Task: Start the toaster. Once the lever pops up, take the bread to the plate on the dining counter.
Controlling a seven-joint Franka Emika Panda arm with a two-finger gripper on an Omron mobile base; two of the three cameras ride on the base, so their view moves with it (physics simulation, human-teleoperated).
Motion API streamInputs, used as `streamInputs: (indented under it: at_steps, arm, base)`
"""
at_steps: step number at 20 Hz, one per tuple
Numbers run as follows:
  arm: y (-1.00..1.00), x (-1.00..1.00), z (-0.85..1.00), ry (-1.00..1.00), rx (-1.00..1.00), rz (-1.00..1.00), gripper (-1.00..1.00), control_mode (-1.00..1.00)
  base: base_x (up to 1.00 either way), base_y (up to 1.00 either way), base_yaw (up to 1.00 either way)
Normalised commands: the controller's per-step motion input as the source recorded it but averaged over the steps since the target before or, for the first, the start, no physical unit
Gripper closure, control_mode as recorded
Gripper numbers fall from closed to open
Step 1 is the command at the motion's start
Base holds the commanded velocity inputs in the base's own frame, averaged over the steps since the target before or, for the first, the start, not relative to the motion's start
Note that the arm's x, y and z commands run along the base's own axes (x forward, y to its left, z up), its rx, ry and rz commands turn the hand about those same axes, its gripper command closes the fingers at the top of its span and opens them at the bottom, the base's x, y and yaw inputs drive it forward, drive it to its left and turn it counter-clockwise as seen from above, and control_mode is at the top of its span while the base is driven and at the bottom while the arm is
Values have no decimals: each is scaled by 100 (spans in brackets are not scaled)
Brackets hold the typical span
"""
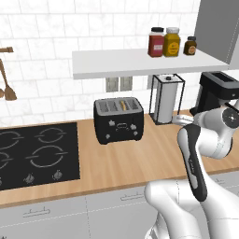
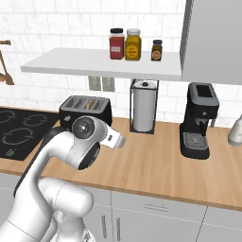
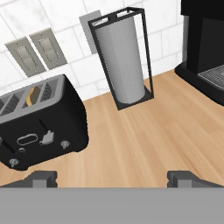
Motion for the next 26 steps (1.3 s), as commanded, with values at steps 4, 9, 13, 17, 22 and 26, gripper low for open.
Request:
streamInputs:
  at_steps: [4, 9, 13, 17, 22, 26]
  arm:
    - [0, 0, 0, 0, 0, 0, -100, -100]
    - [0, 0, 0, 0, 0, 0, -100, -100]
    - [0, 0, 0, 0, 0, 0, -100, -100]
    - [0, 0, 0, 0, 0, 0, -100, -100]
    - [0, 0, 0, 0, 0, 0, -100, -100]
    - [0, 0, 0, 0, 0, 0, -100, -100]
  base:
    - [0, 0, 0]
    - [0, 0, 0]
    - [0, 0, 0]
    - [0, 0, 0]
    - [0, 0, 0]
    - [0, 0, 0]
